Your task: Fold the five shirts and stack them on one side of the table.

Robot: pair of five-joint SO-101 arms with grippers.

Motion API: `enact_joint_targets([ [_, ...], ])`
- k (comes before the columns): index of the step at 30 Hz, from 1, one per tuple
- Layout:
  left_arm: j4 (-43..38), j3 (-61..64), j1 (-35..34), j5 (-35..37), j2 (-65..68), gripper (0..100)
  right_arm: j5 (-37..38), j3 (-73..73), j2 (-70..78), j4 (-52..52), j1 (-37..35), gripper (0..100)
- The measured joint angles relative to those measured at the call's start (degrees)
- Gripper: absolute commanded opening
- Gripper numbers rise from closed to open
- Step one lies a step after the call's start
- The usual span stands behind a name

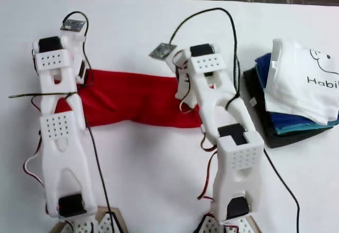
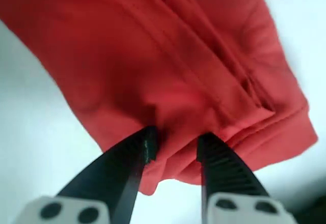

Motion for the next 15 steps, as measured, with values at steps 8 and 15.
enact_joint_targets([
  [8,0.0,0.0,0.0,0.0,0.0,13,0.0,0.5,0.0,-4.4,6.9,9.4],
  [15,0.0,0.0,0.0,0.0,0.0,13,-0.1,-2.0,-0.3,-3.3,6.5,11.5],
])
